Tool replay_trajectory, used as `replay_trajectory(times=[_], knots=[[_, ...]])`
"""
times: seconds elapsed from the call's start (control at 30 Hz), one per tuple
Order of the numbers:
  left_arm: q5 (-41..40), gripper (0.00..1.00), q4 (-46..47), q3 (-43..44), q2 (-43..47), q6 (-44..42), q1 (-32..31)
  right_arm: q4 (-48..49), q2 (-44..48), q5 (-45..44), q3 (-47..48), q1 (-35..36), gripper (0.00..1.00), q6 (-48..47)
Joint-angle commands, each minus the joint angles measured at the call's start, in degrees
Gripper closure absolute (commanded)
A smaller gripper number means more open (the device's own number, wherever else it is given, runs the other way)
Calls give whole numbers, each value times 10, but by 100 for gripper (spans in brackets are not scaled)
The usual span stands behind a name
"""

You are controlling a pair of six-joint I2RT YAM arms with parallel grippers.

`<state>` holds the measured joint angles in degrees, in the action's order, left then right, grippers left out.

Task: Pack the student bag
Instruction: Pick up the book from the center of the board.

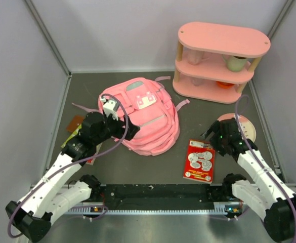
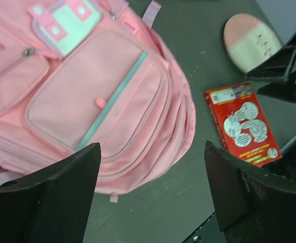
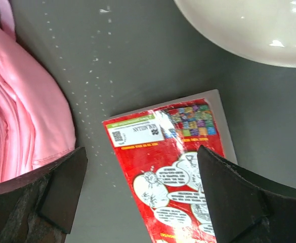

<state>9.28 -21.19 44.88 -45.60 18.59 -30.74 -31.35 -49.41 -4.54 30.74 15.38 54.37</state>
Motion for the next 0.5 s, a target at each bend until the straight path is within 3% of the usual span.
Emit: replay_trajectory(times=[0.0, 0.23, 0.47], knots=[[40, 12, 69, 56, -32, 14, -9, -43, 15, 29, 2, -47, 11, -29], [2, 7, 123, 130, -241, 40, -170, -92, 55, 20, -38, -58, 9, 13], [44, 7, 197, 154, -389, 119, -232, -129, 109, 15, -74, -63, 9, 50]])
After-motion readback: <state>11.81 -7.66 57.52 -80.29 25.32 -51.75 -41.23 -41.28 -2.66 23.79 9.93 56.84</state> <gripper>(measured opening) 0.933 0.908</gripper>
